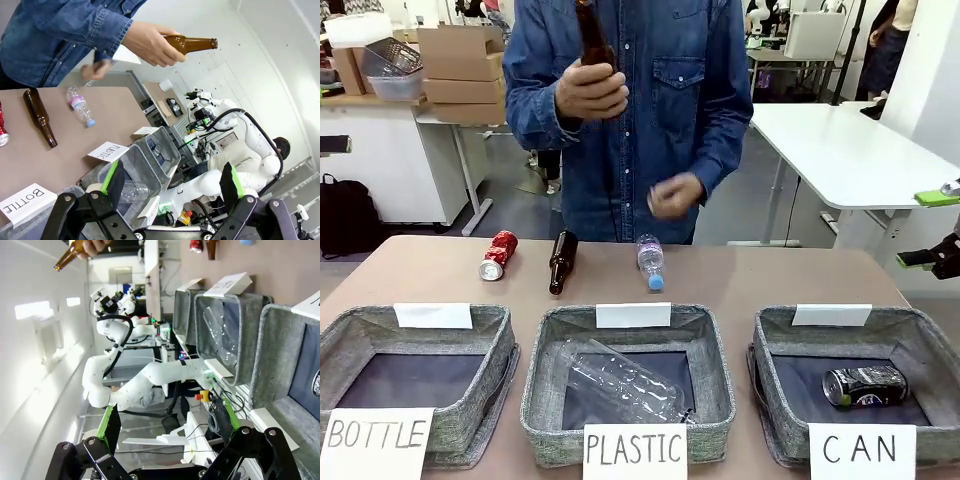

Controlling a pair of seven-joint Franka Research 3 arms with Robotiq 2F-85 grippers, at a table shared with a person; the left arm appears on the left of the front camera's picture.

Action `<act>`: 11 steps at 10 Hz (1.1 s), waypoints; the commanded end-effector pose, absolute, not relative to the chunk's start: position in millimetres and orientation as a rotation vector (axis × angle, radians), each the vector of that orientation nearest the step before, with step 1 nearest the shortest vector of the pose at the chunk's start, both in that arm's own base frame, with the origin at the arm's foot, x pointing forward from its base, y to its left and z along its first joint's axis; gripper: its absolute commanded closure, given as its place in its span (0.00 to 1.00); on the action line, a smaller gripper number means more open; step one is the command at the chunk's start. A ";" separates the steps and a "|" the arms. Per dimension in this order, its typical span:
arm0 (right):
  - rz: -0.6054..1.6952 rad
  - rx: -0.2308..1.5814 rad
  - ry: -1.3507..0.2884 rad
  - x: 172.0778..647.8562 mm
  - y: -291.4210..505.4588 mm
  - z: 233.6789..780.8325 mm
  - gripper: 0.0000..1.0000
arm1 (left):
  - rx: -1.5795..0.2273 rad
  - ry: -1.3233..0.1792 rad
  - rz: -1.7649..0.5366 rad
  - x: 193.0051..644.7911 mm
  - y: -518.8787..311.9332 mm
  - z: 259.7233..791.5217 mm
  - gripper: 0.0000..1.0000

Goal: Sort the can waste into the basket.
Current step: Pick up the can waste from the table and place it in the right Fabric basket.

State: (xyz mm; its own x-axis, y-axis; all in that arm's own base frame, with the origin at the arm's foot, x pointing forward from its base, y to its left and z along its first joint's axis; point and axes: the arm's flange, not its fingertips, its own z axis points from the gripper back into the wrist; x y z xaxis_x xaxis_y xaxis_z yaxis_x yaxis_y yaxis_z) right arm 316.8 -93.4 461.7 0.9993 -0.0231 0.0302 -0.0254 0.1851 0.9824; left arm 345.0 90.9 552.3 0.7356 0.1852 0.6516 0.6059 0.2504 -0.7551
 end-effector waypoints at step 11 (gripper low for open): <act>0.030 1.385 -0.044 317.0 -97.5 462.0 0.00 | -1.217 -0.750 -0.190 327.9 166.6 570.4 0.00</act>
State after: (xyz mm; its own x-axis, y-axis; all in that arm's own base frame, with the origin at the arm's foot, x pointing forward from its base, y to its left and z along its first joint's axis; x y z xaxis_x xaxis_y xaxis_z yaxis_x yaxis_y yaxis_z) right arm 316.5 -93.4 461.6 0.9993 -0.0205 0.0298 -0.0256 0.1827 0.9828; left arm 335.1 131.5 558.7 0.7250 0.2392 0.6459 0.5657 0.3281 -0.7565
